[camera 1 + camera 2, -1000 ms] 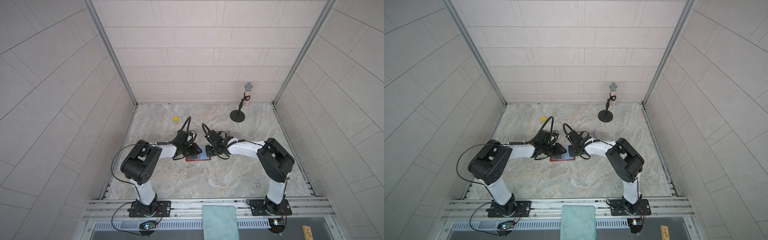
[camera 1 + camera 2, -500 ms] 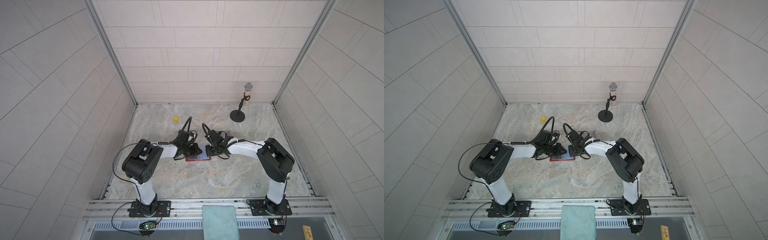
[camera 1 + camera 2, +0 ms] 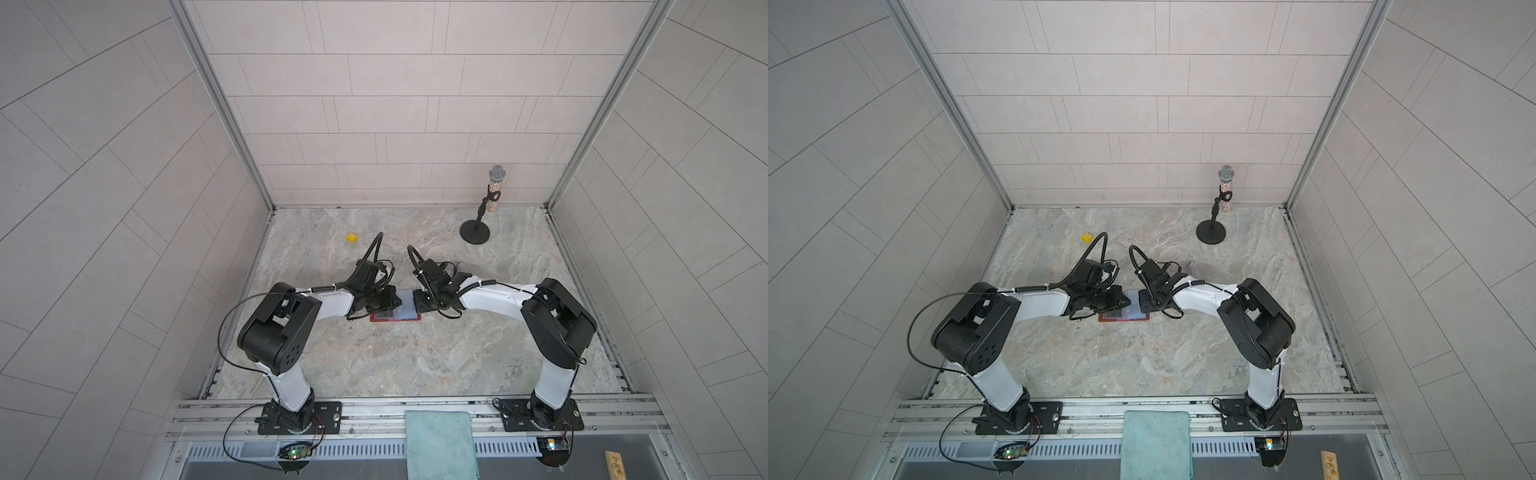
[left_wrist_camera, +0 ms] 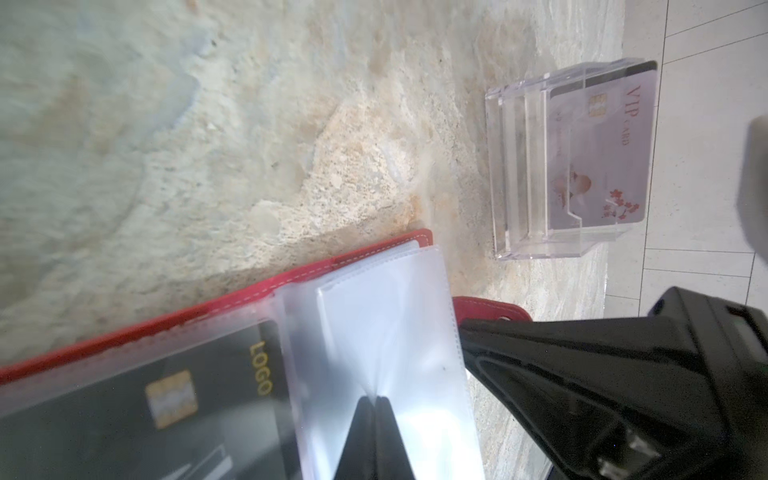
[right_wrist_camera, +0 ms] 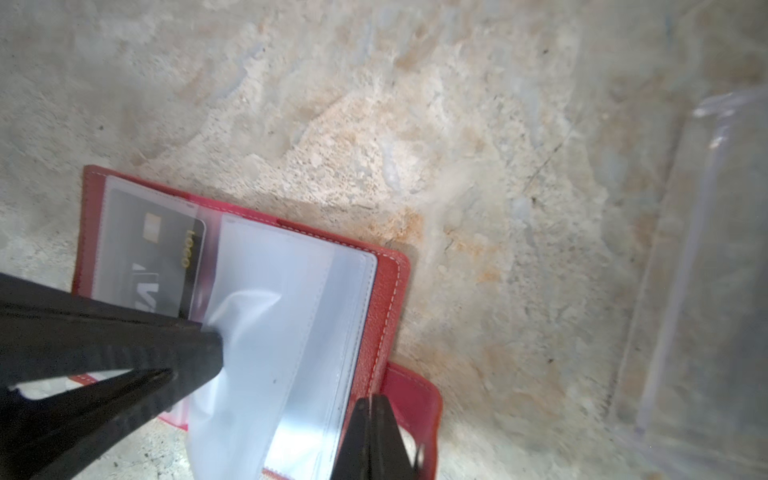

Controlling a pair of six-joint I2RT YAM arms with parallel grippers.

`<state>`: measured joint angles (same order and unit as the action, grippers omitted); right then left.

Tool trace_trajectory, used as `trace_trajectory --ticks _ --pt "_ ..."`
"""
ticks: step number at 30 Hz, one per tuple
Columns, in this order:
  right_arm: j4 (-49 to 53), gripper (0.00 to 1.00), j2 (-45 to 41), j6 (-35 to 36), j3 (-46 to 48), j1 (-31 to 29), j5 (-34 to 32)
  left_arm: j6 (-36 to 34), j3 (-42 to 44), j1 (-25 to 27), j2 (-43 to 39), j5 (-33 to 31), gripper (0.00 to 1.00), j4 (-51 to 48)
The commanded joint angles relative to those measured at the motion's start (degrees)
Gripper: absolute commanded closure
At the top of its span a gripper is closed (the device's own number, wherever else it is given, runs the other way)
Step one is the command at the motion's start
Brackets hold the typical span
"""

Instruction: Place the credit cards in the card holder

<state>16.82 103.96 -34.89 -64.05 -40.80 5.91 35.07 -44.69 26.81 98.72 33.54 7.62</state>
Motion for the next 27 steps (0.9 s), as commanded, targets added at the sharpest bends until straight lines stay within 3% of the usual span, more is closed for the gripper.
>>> trace_trajectory --ticks 1,22,24,27 --pt "-0.9 0.94 -2.0 0.1 0.6 0.3 0.6 -1.0 -0.1 0.3 -1.7 -1.1 0.99 -1.2" --pt "-7.8 0.94 2.3 -1.1 0.0 0.3 9.0 -0.7 0.7 0.3 -2.4 -0.8 0.98 -0.5" --pt "-9.7 0.94 2.3 -1.5 0.5 0.3 10.7 -0.8 0.9 0.3 -2.9 -1.0 0.92 -0.5" --pt "-12.5 0.93 2.5 -2.1 1.1 0.3 12.5 -1.5 1.4 0.3 -4.5 -1.5 0.73 -1.0"
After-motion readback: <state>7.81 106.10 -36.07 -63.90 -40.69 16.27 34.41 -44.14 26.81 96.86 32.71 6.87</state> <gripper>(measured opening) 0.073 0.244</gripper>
